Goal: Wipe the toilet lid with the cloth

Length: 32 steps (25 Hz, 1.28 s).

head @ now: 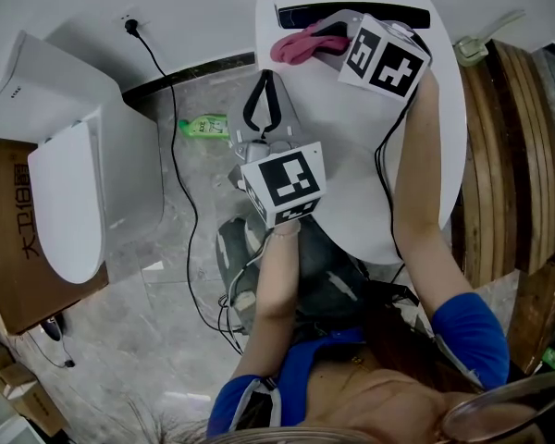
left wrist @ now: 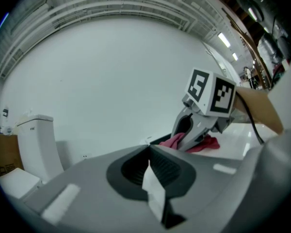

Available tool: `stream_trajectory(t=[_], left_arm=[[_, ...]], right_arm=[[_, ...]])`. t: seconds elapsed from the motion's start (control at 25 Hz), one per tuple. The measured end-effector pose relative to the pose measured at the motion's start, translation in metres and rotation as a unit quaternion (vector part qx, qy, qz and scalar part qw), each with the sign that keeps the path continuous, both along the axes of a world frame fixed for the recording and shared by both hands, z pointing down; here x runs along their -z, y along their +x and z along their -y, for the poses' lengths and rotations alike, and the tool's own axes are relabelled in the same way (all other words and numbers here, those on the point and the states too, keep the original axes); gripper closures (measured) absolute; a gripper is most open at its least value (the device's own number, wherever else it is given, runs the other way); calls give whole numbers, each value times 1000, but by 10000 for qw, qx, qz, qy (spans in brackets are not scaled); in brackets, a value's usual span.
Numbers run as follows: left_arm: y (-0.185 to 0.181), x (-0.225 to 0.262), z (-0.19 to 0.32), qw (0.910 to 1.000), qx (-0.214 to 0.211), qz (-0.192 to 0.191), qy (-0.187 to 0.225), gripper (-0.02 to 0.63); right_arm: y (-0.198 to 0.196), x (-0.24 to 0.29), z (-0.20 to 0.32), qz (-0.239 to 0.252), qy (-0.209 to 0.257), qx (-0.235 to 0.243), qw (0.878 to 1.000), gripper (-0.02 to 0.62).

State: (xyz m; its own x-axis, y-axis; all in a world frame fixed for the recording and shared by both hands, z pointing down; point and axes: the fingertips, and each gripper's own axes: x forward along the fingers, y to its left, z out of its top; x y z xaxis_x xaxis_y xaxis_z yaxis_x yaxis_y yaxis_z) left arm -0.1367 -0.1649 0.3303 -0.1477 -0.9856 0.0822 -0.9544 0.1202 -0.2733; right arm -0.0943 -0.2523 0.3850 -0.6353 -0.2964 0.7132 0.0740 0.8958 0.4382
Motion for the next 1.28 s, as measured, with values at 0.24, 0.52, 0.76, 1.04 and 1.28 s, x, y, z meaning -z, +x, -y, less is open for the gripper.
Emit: stream_trajectory(t=[0.24, 0.52, 0.76, 1.04, 1.28], left_arm=[[2, 0, 1, 10000, -18, 42, -4, 603], [3, -1, 1, 10000, -41, 46, -27, 603], [2, -3, 2, 10000, -49, 17, -52, 603], [2, -3, 3, 10000, -68, 15, -71, 603], [2, -4, 4, 9999, -125, -22, -88, 603]], right_arm=[[17, 0, 7, 11, -68, -135, 9999, 518], [29, 0, 13, -8, -82, -232, 9997, 518], [44, 0, 20, -1, -120, -361, 9993, 518], [53, 0, 23, -58, -91, -438, 9990, 518], [68, -1, 27, -172, -93, -378, 9991, 518]])
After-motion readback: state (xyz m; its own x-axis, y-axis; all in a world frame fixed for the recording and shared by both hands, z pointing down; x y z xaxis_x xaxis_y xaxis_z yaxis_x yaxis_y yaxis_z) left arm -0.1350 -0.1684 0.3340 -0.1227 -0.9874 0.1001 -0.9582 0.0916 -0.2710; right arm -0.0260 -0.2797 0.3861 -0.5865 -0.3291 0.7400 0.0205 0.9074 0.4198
